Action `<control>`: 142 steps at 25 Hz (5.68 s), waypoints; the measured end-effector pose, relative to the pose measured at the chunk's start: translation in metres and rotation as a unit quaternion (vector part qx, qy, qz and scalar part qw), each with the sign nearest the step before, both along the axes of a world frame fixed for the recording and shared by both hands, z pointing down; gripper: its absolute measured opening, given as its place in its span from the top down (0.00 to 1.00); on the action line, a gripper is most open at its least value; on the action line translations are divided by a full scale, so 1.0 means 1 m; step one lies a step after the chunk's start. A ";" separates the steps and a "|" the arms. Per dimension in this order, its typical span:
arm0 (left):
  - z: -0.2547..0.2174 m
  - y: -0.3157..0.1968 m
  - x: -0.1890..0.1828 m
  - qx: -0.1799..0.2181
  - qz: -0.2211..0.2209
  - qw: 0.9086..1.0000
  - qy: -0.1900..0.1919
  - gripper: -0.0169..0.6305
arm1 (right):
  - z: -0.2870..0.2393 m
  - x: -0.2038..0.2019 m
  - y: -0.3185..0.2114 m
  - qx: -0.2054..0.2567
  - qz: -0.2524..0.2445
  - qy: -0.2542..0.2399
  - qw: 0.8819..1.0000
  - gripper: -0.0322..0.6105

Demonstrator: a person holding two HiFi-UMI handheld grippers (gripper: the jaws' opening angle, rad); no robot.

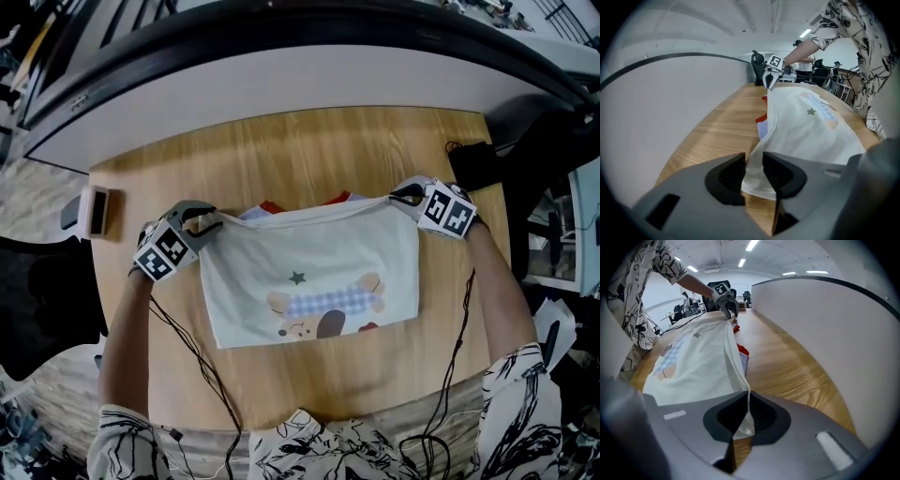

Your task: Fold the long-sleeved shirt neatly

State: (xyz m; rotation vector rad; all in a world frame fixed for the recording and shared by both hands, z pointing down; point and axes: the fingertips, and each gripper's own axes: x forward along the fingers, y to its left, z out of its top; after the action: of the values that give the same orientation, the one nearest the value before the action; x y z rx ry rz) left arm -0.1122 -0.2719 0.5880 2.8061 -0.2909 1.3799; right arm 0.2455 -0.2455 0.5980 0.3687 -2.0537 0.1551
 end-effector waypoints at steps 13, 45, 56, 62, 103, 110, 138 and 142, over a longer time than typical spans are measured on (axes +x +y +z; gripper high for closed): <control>0.018 -0.019 -0.015 -0.141 -0.135 0.981 0.016 0.92 | 0.013 0.011 -0.015 -0.074 0.129 -0.013 0.989 0.91; -0.032 0.198 0.003 -0.067 -0.094 0.992 0.047 0.64 | -0.039 -0.027 0.196 -0.005 0.175 -0.116 0.978 0.68; -0.015 0.220 -0.008 -0.058 -0.103 0.993 0.018 0.63 | -0.017 -0.022 0.220 -0.013 0.174 -0.092 0.980 0.64; 0.004 0.244 -0.021 -0.053 -0.113 0.992 -0.007 0.63 | -0.007 -0.021 0.251 0.013 0.177 -0.069 0.982 0.63; -0.375 0.395 -0.016 0.269 -0.392 0.802 0.362 0.97 | -0.377 0.048 0.395 0.345 0.355 -0.434 0.753 0.93; -0.418 0.458 -0.022 0.299 -0.429 0.764 0.378 0.97 | -0.418 0.075 0.460 0.386 0.388 -0.440 0.712 0.93; -0.409 0.579 -0.104 0.300 -0.493 0.735 0.356 0.98 | -0.433 0.014 0.613 0.423 0.406 -0.382 0.714 0.95; -0.399 0.591 -0.103 0.294 -0.483 0.748 0.348 0.97 | -0.422 0.009 0.617 0.416 0.412 -0.376 0.718 0.95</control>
State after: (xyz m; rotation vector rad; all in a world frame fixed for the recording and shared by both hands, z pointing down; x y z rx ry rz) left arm -0.2155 0.3193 0.1889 2.4684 -2.0018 -0.0310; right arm 0.2540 0.3712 0.1759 2.0905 -2.4740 -0.1415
